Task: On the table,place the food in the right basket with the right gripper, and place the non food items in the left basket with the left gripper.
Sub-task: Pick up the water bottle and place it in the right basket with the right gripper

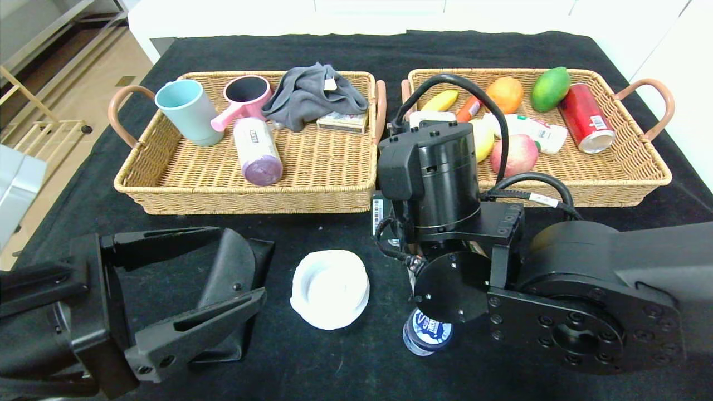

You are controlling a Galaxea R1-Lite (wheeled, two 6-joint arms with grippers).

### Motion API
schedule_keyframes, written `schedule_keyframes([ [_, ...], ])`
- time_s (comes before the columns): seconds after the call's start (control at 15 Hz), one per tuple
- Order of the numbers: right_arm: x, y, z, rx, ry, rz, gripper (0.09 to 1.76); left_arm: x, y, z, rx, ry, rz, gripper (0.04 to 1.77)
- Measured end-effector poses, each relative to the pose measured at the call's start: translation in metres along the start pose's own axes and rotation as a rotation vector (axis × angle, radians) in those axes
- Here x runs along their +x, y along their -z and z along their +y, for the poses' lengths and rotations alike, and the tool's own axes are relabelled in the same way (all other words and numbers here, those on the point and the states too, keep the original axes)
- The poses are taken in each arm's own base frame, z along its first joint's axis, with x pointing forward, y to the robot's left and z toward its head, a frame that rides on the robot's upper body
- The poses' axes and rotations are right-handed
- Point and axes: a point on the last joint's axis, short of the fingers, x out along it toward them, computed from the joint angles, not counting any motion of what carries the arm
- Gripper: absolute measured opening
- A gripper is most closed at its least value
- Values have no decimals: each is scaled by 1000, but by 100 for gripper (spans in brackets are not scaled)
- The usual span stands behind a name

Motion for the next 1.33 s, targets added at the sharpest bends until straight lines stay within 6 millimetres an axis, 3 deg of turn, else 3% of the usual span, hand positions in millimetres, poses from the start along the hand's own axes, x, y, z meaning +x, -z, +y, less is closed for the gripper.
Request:
schedule_keyframes([
  [0.93,-1,0,-1,-11,-2,4,102,-1,-1,2,-1,-13,-2,172],
  [1.33,-26,-20,-2,-26,-51,-27,102,-1,0,4,-1,-22,-1,172],
])
